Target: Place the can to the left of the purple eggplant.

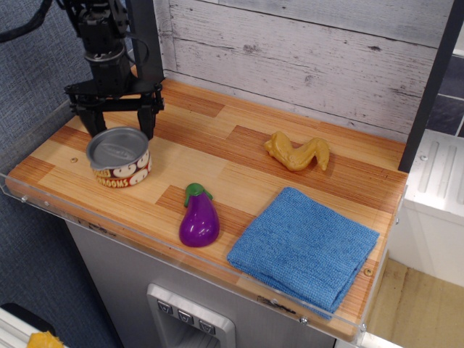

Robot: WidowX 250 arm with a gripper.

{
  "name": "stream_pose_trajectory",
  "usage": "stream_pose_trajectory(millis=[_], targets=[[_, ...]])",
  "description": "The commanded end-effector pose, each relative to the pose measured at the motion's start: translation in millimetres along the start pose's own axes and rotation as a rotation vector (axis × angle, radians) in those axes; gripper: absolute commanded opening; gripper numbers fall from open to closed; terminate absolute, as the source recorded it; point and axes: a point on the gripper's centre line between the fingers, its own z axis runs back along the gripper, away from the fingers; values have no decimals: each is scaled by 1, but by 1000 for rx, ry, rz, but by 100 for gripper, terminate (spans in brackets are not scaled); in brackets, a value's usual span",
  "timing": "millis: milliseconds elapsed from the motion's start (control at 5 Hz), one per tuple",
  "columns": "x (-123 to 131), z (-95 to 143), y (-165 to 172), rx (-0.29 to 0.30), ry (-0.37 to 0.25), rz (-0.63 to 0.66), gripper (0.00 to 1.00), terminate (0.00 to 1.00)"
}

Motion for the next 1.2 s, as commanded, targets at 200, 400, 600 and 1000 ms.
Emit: stream_pose_trajectory(millis=[200, 400, 600, 1000], targets=[[-35, 17, -15, 32, -52, -54, 100, 0], [-39, 17, -20, 37, -55, -62, 100, 0], [-41, 20, -20, 35, -79, -78, 100, 0], [-36, 24, -17, 29, -112, -108, 100, 0]])
